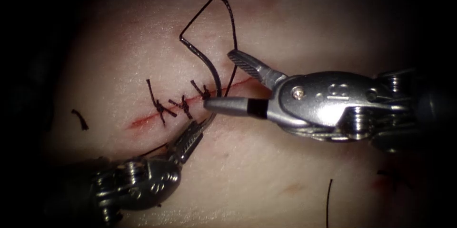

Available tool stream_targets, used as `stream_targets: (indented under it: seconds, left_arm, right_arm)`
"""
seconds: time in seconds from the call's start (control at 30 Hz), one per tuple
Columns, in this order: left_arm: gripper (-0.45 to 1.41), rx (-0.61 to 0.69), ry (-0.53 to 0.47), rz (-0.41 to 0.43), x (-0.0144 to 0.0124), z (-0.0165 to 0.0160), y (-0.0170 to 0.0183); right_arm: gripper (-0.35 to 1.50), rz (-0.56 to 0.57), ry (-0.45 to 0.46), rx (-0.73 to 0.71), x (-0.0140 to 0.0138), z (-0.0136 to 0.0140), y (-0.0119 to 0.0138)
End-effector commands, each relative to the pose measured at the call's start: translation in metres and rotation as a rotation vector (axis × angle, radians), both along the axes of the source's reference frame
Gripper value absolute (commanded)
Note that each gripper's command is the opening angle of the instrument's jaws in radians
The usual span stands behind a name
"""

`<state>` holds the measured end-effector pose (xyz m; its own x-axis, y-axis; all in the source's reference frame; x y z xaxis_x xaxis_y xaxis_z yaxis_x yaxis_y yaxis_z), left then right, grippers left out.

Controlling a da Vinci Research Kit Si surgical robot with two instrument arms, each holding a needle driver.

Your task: Wound Closure

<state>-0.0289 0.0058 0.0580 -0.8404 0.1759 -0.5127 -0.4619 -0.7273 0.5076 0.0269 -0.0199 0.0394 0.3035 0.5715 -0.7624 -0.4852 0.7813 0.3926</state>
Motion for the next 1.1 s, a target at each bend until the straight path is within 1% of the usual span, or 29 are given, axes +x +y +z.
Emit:
stream_targets:
  seconds: [0.03, 0.17, 0.33, 0.57, 0.63, 0.67, 0.7, 0.73, 0.8, 0.87, 0.9, 0.97, 1.03, 1.1]
  left_arm:
    - [-0.45, -0.014, 0.010, 0.000, -0.0006, 0.0003, 0.0002]
    - [-0.45, -0.032, 0.030, 0.001, -0.0008, -0.0004, 0.0004]
    - [-0.45, -0.081, 0.081, 0.018, -0.0011, -0.0009, 0.0001]
    - [-0.45, -0.129, 0.137, 0.032, -0.0016, -0.0011, 0.0000]
    - [-0.45, -0.145, 0.170, 0.024, -0.0016, -0.0012, -0.0001]
    - [-0.45, -0.151, 0.183, 0.014, -0.0016, -0.0012, -0.0001]
    - [-0.45, -0.160, 0.201, 0.005, -0.0016, -0.0013, -0.0001]
    - [-0.45, -0.162, 0.210, -0.007, -0.0016, -0.0013, -0.0001]
    - [-0.45, -0.168, 0.235, -0.016, -0.0016, -0.0013, -0.0001]
    - [-0.45, -0.173, 0.256, -0.016, -0.0016, -0.0013, 0.0000]
    - [-0.45, -0.175, 0.267, -0.017, -0.0016, -0.0013, 0.0000]
    - [-0.45, -0.178, 0.278, -0.017, -0.0018, -0.0013, 0.0000]
    - [-0.45, -0.180, 0.283, -0.017, -0.0019, -0.0013, 0.0000]
    - [-0.45, -0.182, 0.284, -0.020, -0.0020, -0.0014, -0.0001]
  right_arm:
    - [1.14, 0.002, 0.002, 0.004, 0.0007, 0.0006, -0.0004]
    - [1.17, 0.003, 0.001, 0.001, 0.0009, 0.0007, -0.0007]
    - [1.12, 0.006, -0.004, 0.006, 0.0009, 0.0010, -0.0007]
    - [1.15, 0.013, -0.017, 0.042, 0.0021, 0.0018, -0.0007]
    - [1.05, 0.024, -0.015, 0.063, 0.0022, 0.0019, -0.0007]
    - [0.92, 0.038, -0.008, 0.088, 0.0022, 0.0019, -0.0007]
    - [0.70, 0.052, -0.001, 0.114, 0.0023, 0.0018, -0.0007]
    - [0.56, 0.072, 0.008, 0.149, 0.0023, 0.0018, -0.0007]
    - [0.55, 0.097, 0.005, 0.168, 0.0024, 0.0016, -0.0009]
    - [0.41, 0.121, -0.010, 0.183, 0.0026, 0.0012, -0.0012]
    - [0.38, 0.130, -0.017, 0.182, 0.0028, 0.0009, -0.0014]
    - [0.38, 0.138, -0.031, 0.182, 0.0031, 0.0005, -0.0017]
    - [0.45, 0.140, -0.040, 0.185, 0.0034, 0.0002, -0.0019]
    - [0.46, 0.140, -0.043, 0.186, 0.0037, 0.0003, -0.0018]
